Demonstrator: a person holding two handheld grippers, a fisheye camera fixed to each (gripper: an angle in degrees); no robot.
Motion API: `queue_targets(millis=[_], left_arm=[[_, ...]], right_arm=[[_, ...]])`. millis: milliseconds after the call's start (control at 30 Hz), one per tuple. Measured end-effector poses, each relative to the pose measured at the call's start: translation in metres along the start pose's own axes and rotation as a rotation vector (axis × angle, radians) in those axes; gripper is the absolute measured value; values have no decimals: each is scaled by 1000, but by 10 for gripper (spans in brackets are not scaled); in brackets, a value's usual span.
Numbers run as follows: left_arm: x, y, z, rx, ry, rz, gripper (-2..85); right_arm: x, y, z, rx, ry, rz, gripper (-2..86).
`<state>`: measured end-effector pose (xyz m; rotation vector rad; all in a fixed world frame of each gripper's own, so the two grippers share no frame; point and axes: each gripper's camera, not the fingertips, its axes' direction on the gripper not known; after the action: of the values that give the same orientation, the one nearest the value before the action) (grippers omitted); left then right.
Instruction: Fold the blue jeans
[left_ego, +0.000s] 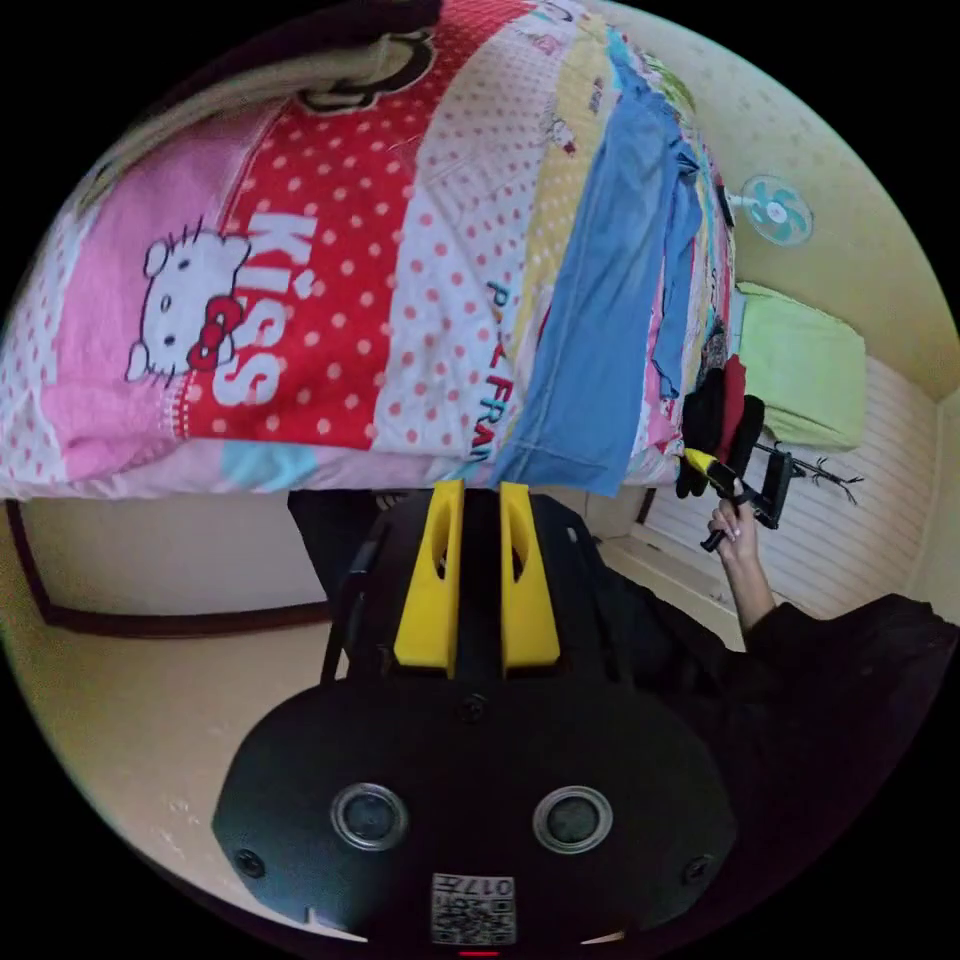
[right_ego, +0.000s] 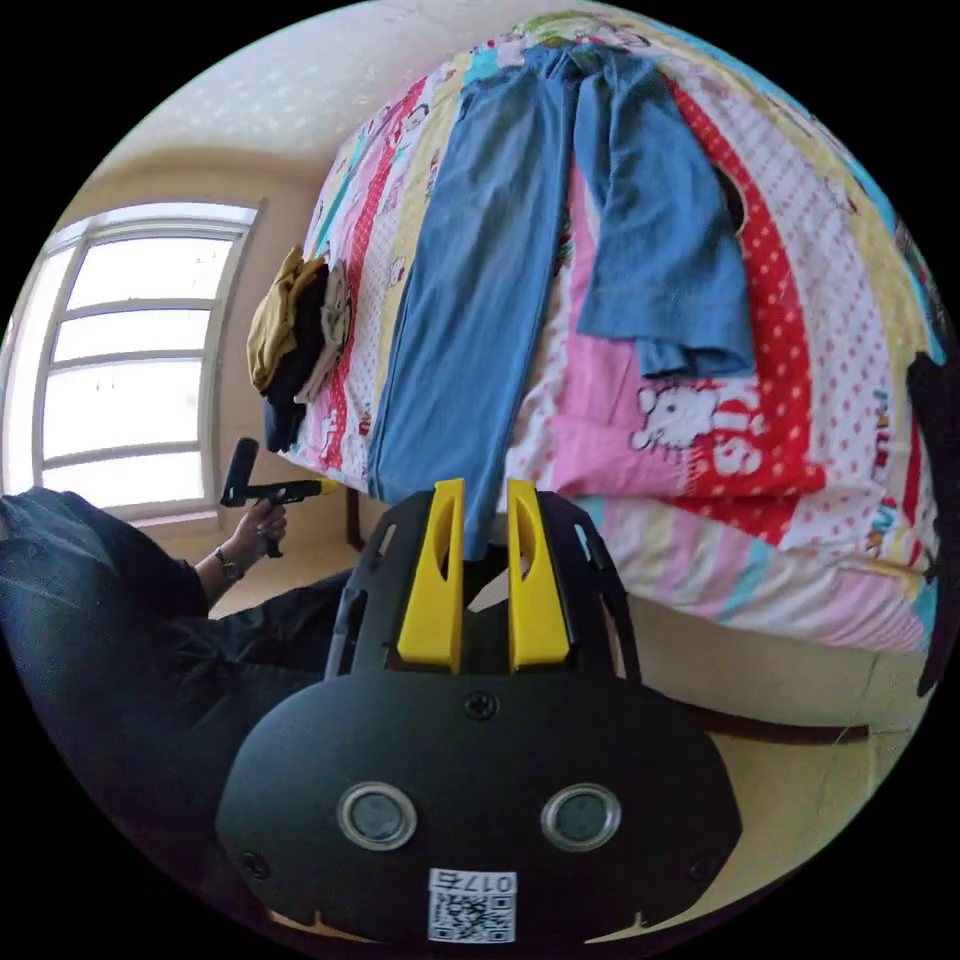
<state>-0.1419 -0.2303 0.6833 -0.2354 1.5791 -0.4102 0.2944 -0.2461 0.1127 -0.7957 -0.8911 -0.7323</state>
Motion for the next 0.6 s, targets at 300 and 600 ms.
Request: queue_targets(millis=[300,600], left_arm=[[132,-65,107,80,194,165,52],[217,-116,218,107,287,202,119]], right_arm=[[-8,-139,77,-329,385,-399,96],[68,-74,-113,223,-62,-132,33]])
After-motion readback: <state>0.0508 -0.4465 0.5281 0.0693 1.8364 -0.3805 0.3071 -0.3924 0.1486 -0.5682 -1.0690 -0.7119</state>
